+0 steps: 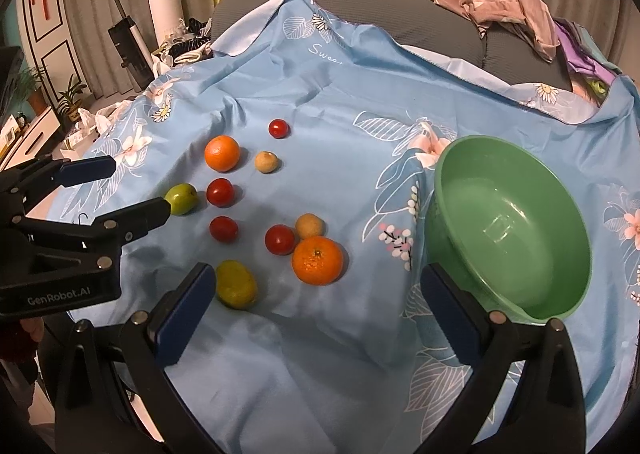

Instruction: Organize fruits

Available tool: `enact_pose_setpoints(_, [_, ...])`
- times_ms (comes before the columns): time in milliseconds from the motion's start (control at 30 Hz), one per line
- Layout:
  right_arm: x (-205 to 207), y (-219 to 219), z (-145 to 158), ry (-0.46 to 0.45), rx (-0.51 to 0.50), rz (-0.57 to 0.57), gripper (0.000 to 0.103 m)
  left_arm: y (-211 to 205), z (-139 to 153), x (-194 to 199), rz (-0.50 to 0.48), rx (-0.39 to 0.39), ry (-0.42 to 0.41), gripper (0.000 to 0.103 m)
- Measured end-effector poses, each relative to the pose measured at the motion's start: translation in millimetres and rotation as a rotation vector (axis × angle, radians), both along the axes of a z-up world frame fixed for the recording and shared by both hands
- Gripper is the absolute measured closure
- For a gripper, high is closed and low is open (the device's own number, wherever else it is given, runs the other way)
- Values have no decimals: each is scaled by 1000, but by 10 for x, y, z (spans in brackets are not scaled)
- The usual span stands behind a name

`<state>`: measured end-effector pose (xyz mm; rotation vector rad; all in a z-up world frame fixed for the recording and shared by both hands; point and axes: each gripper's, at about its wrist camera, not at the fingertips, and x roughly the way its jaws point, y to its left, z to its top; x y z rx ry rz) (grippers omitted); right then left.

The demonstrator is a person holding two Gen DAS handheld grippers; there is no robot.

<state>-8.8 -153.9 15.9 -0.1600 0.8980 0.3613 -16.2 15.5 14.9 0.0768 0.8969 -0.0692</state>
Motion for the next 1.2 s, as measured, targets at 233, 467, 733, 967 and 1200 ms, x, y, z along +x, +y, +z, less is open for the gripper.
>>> enact_pose_setpoints(233, [10,-6,-5,1,0,0,0,-7,1,0,-1,1,-1,21])
enact_pose_setpoints(467, [9,-9,-6,1,1,-3,0,-7,2,2,0,0,0,21])
enact_pose_setpoints(733, [-18,-19,12,-4,5,-4,0,-10,-2,4,0,2,0,21])
enact_pose_setpoints(967, [-27,-21,14,-5,6,-5,0,-13,-2,5,3,0,1,21])
enact_pose_setpoints(1200, [-60,-33,25,-5,25,3,0,76,-34,-14,-2,-102,48,21])
